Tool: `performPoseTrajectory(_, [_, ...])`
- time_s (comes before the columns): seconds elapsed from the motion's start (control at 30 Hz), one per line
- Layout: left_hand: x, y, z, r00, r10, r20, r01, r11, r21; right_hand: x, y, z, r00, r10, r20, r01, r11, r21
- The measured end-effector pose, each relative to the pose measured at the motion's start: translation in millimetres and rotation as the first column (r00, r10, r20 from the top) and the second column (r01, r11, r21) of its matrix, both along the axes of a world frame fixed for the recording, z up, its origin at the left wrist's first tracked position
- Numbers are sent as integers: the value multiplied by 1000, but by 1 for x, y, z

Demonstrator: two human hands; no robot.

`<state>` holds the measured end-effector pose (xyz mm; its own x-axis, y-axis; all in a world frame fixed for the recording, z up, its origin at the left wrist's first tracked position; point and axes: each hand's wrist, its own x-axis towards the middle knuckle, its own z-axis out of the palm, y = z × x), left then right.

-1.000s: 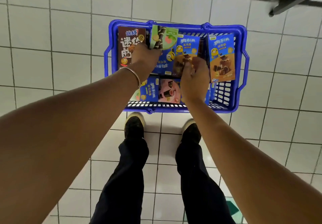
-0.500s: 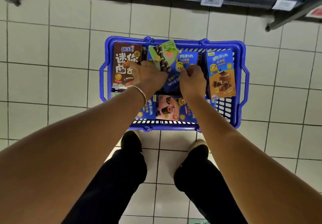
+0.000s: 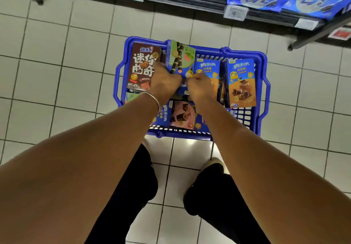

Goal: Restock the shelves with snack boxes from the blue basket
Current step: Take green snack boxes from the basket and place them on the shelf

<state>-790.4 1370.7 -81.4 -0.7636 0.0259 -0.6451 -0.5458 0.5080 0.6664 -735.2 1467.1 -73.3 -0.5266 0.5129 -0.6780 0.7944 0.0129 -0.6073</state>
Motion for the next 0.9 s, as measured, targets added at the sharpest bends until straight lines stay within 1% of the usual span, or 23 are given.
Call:
performPoseTrajectory(0.07, [-4, -4, 13, 998, 39, 43, -43, 996, 83, 1, 1, 8, 999, -43, -13, 41, 996, -81])
performPoseTrajectory(0.17, [-4, -11, 37, 996, 50, 80, -60, 990, 128, 4, 3, 23, 989, -131, -70, 113, 971, -212])
performPoseTrajectory(0.23, [-7, -20, 55, 985, 109, 132, -130, 978, 166, 9, 4, 34, 981, -162, -103, 134, 961, -243])
performPoseTrajectory(0.3, [-8, -37, 74, 971, 126, 202, -173, 956, 236, 18, 4, 43, 983, -146, -111, 117, 967, -228])
performPoseTrajectory(0.37, [-6, -58, 93, 959, 130, 253, -202, 938, 282, 25, 1, 50, 992, -79, -96, 63, 985, -161])
performPoseTrajectory(0.4, [-4, -70, 101, 955, 138, 261, -217, 929, 302, 27, -3, 51, 997, -15, -77, 6, 994, -109])
performPoseTrajectory(0.47, [4, -96, 111, 948, 133, 288, -235, 905, 355, 28, -14, 51, 981, 188, -36, -189, 982, -23])
performPoseTrajectory(0.57, [16, -138, 113, 915, 131, 382, -302, 849, 433, 22, -36, 41, 880, 475, 28, -476, 879, 41])
performPoseTrajectory(0.63, [24, -162, 108, 896, 176, 409, -357, 832, 425, 15, -48, 30, 774, 620, 128, -632, 770, 90])
performPoseTrajectory(0.67, [28, -172, 106, 888, 197, 416, -378, 828, 414, 11, -51, 23, 713, 675, 191, -697, 711, 90])
performPoseTrajectory(0.73, [37, -186, 96, 888, 194, 418, -373, 835, 405, 2, -55, 12, 627, 733, 265, -764, 645, 22])
performPoseTrajectory(0.83, [45, -200, 81, 890, 187, 416, -356, 854, 379, -8, -57, -3, 499, 812, 302, -835, 544, -84])
performPoseTrajectory(0.9, [47, -205, 74, 879, 202, 432, -375, 853, 364, -11, -60, -7, 370, 861, 350, -908, 415, -60])
